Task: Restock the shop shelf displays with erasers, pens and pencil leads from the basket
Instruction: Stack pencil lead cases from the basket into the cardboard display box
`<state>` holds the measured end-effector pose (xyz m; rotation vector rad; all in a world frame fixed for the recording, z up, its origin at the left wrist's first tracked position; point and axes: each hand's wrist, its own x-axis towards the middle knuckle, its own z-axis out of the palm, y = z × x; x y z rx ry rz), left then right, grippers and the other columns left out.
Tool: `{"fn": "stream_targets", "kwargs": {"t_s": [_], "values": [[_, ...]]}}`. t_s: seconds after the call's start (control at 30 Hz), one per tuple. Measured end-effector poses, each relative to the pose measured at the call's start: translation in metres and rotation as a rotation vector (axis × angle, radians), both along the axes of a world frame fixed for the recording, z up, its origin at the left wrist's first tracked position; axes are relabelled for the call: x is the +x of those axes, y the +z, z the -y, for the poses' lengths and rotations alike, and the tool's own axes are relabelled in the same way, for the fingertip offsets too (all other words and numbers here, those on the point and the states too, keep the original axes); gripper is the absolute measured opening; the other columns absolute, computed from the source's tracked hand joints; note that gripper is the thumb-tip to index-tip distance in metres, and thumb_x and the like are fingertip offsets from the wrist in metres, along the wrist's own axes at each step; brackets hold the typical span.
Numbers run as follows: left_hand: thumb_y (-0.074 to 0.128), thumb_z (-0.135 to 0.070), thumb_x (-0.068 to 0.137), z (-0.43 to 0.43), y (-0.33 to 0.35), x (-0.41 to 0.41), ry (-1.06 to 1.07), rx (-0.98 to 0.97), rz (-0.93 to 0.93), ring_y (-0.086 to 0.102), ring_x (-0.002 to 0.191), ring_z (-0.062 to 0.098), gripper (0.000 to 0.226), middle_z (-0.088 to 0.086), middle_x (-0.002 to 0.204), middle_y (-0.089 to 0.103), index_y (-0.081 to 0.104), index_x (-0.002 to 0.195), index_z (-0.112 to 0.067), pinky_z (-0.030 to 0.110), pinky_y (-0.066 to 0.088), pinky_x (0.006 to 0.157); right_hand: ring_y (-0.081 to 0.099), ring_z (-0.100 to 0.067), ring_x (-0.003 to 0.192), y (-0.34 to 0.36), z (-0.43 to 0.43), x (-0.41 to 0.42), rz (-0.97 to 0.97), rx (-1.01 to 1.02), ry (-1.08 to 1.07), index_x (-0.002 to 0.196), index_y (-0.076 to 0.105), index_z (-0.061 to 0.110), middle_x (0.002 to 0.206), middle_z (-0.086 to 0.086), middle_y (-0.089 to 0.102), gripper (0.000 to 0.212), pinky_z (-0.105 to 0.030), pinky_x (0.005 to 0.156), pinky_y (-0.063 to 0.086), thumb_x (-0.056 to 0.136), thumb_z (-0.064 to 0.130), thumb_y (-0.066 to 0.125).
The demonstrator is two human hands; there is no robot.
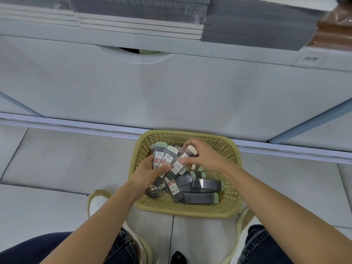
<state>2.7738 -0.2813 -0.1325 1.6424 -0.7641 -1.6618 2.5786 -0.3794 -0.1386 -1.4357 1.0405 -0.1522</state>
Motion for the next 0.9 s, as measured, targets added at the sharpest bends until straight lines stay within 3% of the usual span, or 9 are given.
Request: {"fn": "stream_targets", "kwargs": {"t_s": [0.1,0.23,0.33,0.43,0.57,0.67,0.73,0.8,0.9], "values": [[0.07,-0.013,0.087,-0.002,-0.002,-0.001,-0.038,0.045,0.003,0.062,0.089,0.043,0.024,0.026,0.102,0.07,0.065,0.109,-0.003,0.06,0.049,0.086,0.066,-0.013,0.079,0.0,-0.004,0.005,0.037,0.0,0.05,0.116,0.053,0.019,0.096,-0.003,0.067,0.02,-0.037,0.076,0.054,0.097,0.018,0.057],[0.068,-0.013,0.088,-0.005,-0.006,0.002,-0.068,0.113,-0.02,0.065,0.084,0.036,0.017,0.021,0.098,0.073,0.066,0.103,-0.004,0.039,0.055,0.071,0.066,-0.016,0.082,-0.004,-0.006,0.014,0.061,0.023,0.061,0.133,0.053,0.024,0.1,0.0,0.069,0.034,-0.024,0.073,0.055,0.1,0.017,0.049],[0.067,-0.012,0.088,-0.004,-0.01,0.009,0.038,0.119,-0.034,0.071,0.09,0.031,0.019,0.015,0.097,0.075,0.065,0.106,-0.006,0.036,0.059,0.073,0.065,-0.01,0.09,-0.018,0.001,0.007,-0.027,-0.054,-0.172,0.126,0.059,0.025,0.104,0.006,0.069,0.03,-0.019,0.074,0.052,0.098,0.02,0.052],[0.068,-0.011,0.088,-0.003,-0.013,0.013,0.161,0.112,-0.053,0.072,0.094,0.032,0.025,0.014,0.101,0.075,0.065,0.112,-0.005,0.038,0.061,0.075,0.06,-0.01,0.106,-0.042,0.004,-0.01,-0.286,-0.257,-0.266,0.119,0.062,0.024,0.115,0.009,0.064,0.026,-0.027,0.094,0.049,0.093,0.02,0.061],[0.071,-0.01,0.085,-0.004,-0.016,0.011,0.235,0.105,-0.046,0.074,0.086,0.028,0.026,0.012,0.096,0.076,0.065,0.11,-0.005,0.035,0.061,0.067,0.048,-0.019,0.128,-0.07,-0.011,-0.012,-0.442,-0.327,-0.045,0.137,0.052,0.022,0.137,0.0,0.053,0.052,-0.035,0.106,0.04,0.089,0.035,0.066],[0.072,-0.01,0.084,-0.004,-0.021,0.01,0.248,0.106,-0.007,0.073,0.089,0.031,0.026,0.012,0.096,0.076,0.065,0.109,-0.006,0.044,0.06,0.077,0.052,-0.022,0.116,-0.084,-0.015,-0.005,-0.493,-0.415,-0.098,0.123,0.061,0.018,0.121,-0.003,0.058,0.039,-0.033,0.093,0.043,0.09,0.036,0.065],[0.072,-0.008,0.084,-0.004,-0.022,0.011,0.257,0.101,-0.017,0.074,0.085,0.03,0.025,0.013,0.095,0.076,0.066,0.107,-0.006,0.039,0.061,0.069,0.058,-0.021,0.103,-0.084,-0.01,-0.003,-0.467,-0.44,-0.195,0.107,0.068,0.015,0.109,-0.002,0.062,0.022,-0.03,0.085,0.043,0.09,0.028,0.066],[0.073,-0.009,0.083,-0.004,-0.021,0.013,0.262,0.092,-0.024,0.074,0.083,0.028,0.025,0.012,0.094,0.076,0.067,0.107,-0.007,0.036,0.061,0.064,0.061,-0.017,0.096,-0.076,-0.003,-0.005,-0.347,-0.38,-0.283,0.102,0.069,0.016,0.102,0.001,0.067,0.016,-0.029,0.082,0.046,0.09,0.026,0.066],[0.076,-0.012,0.081,-0.002,-0.019,0.016,0.26,0.078,0.024,0.073,0.087,0.032,0.025,0.013,0.096,0.076,0.067,0.105,-0.01,0.05,0.059,0.08,0.066,-0.008,0.083,-0.053,0.008,-0.012,-0.151,-0.293,-0.315,0.101,0.069,0.023,0.091,0.01,0.07,0.013,-0.027,0.078,0.052,0.091,0.029,0.065]]}}
